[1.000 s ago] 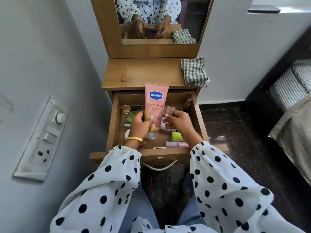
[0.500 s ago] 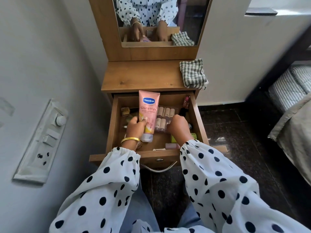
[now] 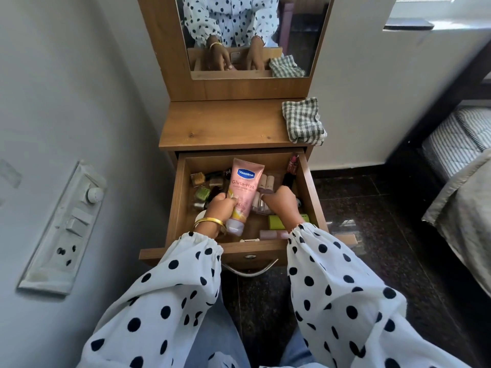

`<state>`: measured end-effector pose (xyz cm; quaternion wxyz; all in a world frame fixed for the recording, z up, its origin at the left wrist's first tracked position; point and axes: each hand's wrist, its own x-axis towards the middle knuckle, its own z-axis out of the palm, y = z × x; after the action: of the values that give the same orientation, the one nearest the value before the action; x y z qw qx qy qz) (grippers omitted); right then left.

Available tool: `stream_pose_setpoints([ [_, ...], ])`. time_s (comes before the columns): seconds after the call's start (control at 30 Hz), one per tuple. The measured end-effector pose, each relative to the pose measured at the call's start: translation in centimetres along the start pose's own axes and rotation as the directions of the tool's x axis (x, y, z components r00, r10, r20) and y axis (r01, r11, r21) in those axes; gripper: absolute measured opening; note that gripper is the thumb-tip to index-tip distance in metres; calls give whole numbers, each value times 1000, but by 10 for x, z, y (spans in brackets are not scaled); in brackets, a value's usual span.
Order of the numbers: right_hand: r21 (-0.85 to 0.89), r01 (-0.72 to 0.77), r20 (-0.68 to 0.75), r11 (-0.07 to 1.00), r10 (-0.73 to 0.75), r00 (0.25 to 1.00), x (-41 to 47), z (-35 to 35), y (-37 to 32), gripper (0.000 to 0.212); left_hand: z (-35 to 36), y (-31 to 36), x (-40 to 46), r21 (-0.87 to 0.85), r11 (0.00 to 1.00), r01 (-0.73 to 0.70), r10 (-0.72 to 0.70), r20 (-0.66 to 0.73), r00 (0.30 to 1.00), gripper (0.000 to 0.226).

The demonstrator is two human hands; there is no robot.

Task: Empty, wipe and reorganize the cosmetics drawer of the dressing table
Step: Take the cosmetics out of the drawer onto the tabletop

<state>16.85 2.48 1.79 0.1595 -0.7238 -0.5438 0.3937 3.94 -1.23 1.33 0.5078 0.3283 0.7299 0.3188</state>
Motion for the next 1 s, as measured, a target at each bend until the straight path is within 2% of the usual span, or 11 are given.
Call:
stream_pose_setpoints([
  [0.23, 181, -50, 55, 982, 40, 998, 9, 7, 3, 32, 3, 5, -2, -31, 999, 41, -40, 55, 998, 33],
  [0.37, 324, -135, 60, 936, 122, 991, 13, 8, 5, 34, 1, 5, -1, -72, 995, 65, -61, 56, 997, 32],
  [0.43, 408, -170, 52, 897, 163, 985, 16, 7, 7, 32, -1, 3, 1, -107, 990, 90, -84, 63, 995, 33],
  [0.53, 584, -213, 64, 784, 217, 974, 17, 3, 10, 26, -3, -1, 4, -155, 979, 133, -125, 61, 990, 34],
  [0.63, 691, -214, 81, 690, 220, 972, 16, 0, 11, 24, -3, -2, 4, -187, 969, 164, -150, 82, 985, 33],
  [0.8, 701, -232, 167, 675, 161, 973, 11, -2, 8, 28, -3, -3, 3, -194, 965, 177, -162, 93, 982, 33],
  [0.9, 659, -215, 207, 721, 101, 973, 8, -4, 6, 28, -4, -3, 3, -180, 968, 177, -162, 96, 982, 34],
  [1.0, 622, -171, 183, 764, 70, 981, 5, -6, 6, 19, -3, -2, -1, -163, 976, 143, -130, 87, 988, 34],
])
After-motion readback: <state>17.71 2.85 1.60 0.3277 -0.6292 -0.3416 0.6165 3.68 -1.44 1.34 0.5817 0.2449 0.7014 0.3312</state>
